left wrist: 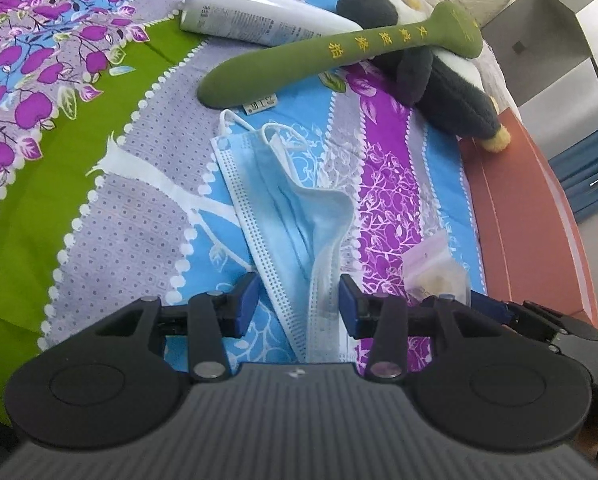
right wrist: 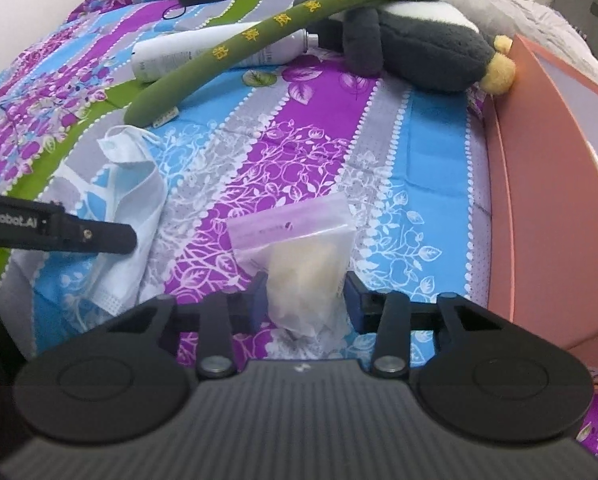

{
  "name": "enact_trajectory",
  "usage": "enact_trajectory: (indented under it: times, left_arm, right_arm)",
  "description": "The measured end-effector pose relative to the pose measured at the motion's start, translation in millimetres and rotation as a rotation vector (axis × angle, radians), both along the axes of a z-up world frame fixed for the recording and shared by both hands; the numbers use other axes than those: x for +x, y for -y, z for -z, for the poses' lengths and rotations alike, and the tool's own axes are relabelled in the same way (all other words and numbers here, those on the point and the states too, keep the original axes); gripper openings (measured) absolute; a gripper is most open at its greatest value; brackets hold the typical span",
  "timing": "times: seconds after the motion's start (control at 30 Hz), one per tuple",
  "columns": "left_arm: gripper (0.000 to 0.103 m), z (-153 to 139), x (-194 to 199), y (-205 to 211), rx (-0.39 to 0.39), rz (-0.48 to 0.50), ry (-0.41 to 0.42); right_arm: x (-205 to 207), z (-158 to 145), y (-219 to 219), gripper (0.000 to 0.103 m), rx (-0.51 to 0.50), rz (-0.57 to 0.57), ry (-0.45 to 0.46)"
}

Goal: Organize soft objects

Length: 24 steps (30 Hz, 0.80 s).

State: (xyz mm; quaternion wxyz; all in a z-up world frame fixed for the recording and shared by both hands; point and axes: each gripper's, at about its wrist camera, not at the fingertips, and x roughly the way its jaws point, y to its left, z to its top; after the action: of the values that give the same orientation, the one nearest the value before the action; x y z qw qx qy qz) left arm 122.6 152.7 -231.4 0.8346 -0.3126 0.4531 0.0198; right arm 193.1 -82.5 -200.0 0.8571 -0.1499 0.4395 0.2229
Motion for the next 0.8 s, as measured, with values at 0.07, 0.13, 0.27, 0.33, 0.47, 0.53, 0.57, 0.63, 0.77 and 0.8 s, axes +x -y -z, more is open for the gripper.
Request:
enact_trajectory:
  times: [0.07, 0.13, 0.27, 0.33, 0.47, 0.53, 0.57, 0.63, 0.77, 0.8]
  left_arm:
    - [0.048, 1.9, 1.0, -2.6, -0.02, -0.003, 0.001]
    - [0.047, 3.3, 2.1, -4.3, -0.031, -0.004, 0.003]
    - [0.04, 3.8, 4.1, -1.4, -0.015, 0.003, 0.006]
    - [0.032, 4.6, 4.5, -0.4, -0.009, 0.006, 0.011]
    - [0.017, 7.7, 7.1, 0.3, -0.017, 0.01, 0.009]
    - [0.012, 7.9, 8.8, 1.7, -0.016, 0.017, 0.01]
    - [0.011, 7.7, 9.4, 2.9, -0.01, 0.02, 0.012]
    - [0.009, 6.0, 9.8, 6.1, 0.011, 0.028, 0.016]
    - [0.008, 0.9, 10.4, 10.0, 0.025, 0.041, 0.02]
    - [0.008, -0.6, 9.8, 10.8, 0.026, 0.043, 0.021]
  right_arm:
    - [-0.7, -3.0, -0.6, 0.041, 0.006, 0.013, 0.01]
    - [-1.2, -5.9, -1.2, 0.041, 0.023, 0.024, 0.013]
    - [-2.1, -4.4, -5.6, 0.041, 0.037, 0.043, 0.001]
    - [-3.8, -2.0, -7.4, 0.041, 0.049, 0.051, -0.009]
    - [-7.0, -0.1, -9.0, 0.041, 0.059, 0.079, -0.008]
    - [-8.3, -0.4, -8.4, 0.041, 0.072, 0.09, -0.014]
    - [-8.8, -0.5, -8.1, 0.041, 0.076, 0.095, -0.015]
    - [-9.7, -0.6, -7.1, 0.041, 0.081, 0.102, -0.015]
    - [-11.5, -2.9, -3.8, 0.04, 0.099, 0.125, -0.017]
    - [-12.0, -3.8, -2.8, 0.04, 0.103, 0.13, -0.016]
